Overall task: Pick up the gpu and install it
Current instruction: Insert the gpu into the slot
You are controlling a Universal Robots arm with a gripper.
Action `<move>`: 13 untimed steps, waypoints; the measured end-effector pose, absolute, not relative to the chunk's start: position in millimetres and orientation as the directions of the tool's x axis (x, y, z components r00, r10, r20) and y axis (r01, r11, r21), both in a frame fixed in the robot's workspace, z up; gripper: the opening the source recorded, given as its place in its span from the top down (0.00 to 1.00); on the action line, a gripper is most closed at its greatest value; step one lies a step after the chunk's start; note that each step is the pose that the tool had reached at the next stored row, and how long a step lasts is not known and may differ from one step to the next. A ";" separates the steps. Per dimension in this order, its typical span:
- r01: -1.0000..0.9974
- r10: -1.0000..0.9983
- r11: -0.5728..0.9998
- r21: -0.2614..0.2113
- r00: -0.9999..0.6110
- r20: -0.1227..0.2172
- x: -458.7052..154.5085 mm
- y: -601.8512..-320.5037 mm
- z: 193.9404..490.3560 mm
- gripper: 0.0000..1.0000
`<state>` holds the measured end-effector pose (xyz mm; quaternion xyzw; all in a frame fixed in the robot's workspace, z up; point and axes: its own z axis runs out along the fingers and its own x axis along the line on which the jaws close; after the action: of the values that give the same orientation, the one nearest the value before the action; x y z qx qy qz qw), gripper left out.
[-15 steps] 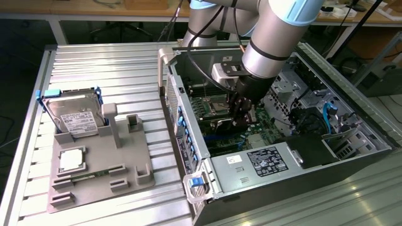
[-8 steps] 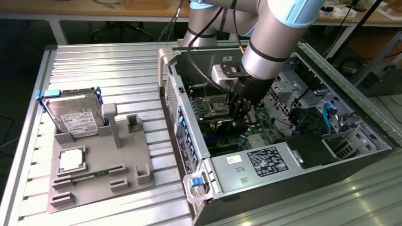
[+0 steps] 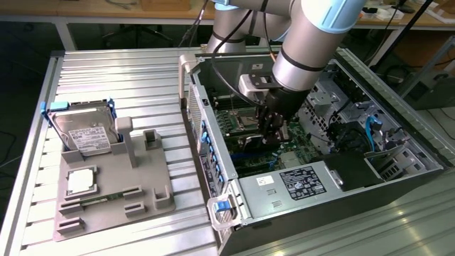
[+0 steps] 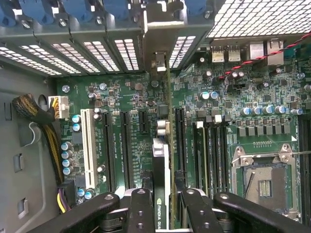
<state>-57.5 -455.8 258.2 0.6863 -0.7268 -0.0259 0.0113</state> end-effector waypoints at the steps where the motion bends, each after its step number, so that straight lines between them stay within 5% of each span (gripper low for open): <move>1: -0.997 -0.998 0.057 0.053 -0.058 -0.019 -57.5 -455.6 258.3 0.73; 13: -0.997 -0.998 0.057 0.053 -0.058 -0.019 -57.4 -455.2 260.4 0.73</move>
<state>-57.4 -455.2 260.4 0.6862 -0.7268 -0.0259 0.0113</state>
